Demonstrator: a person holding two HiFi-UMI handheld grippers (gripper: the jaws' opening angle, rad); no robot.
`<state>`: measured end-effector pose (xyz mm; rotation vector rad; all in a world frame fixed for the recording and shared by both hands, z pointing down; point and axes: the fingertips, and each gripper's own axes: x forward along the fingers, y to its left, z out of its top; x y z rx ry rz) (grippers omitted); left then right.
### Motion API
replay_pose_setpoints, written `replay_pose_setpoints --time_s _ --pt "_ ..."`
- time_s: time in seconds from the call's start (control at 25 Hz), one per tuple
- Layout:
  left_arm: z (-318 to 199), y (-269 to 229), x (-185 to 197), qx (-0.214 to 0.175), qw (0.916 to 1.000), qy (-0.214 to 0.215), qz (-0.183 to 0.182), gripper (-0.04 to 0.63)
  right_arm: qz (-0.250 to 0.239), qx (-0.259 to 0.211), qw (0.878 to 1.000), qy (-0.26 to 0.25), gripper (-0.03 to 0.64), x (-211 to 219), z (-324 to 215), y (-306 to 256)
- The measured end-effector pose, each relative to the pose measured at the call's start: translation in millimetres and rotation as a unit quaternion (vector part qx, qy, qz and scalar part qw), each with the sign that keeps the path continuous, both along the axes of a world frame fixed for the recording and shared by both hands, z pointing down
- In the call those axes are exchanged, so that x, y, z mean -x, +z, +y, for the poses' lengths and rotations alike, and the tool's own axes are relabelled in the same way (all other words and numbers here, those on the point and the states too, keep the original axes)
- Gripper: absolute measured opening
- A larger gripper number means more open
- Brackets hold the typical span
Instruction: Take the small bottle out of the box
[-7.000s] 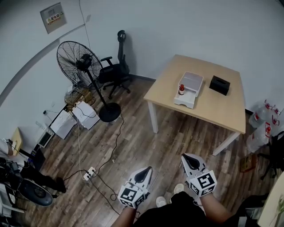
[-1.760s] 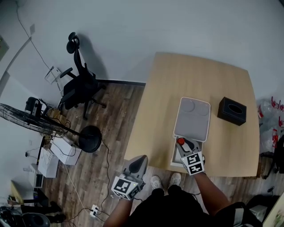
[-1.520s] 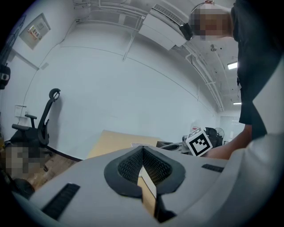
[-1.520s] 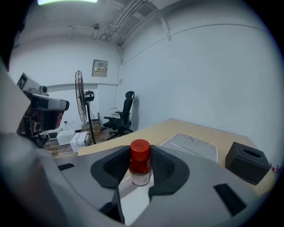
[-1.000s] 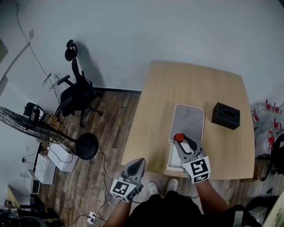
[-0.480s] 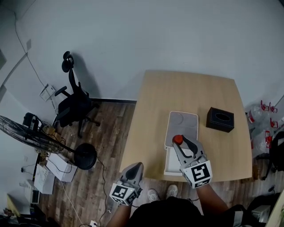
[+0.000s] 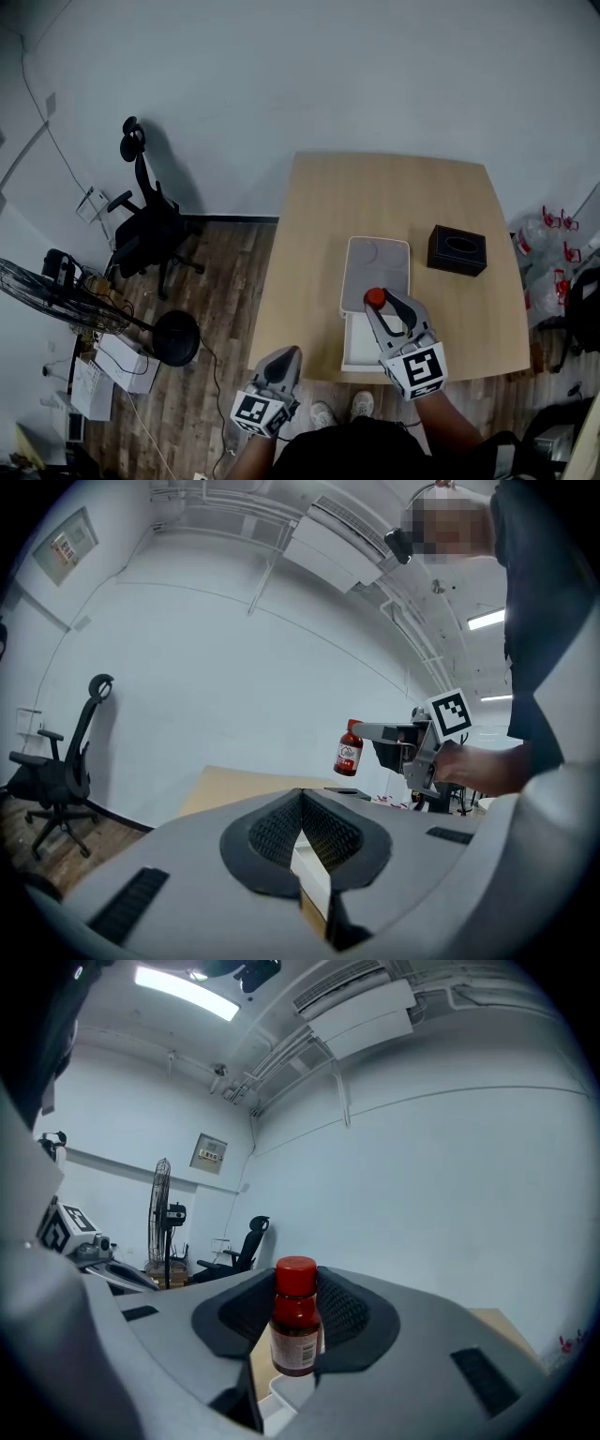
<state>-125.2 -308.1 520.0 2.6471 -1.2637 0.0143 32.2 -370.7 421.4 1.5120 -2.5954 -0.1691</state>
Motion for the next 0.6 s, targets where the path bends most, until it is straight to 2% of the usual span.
replay_pose_setpoints --time_s 0.4,0.6 --pt "0.9 3.2 -4.2 0.007 0.9999 0.007 0.004 0.012 -0.017 0.006 1.000 0.000 0.146 -0.2 0.7 4.0" --pt "0.7 3.0 -8.8 0.012 0.9999 0.005 0.011 0.012 -0.009 0.012 1.000 -0.001 0.146 -5.0 4.3 10.6"
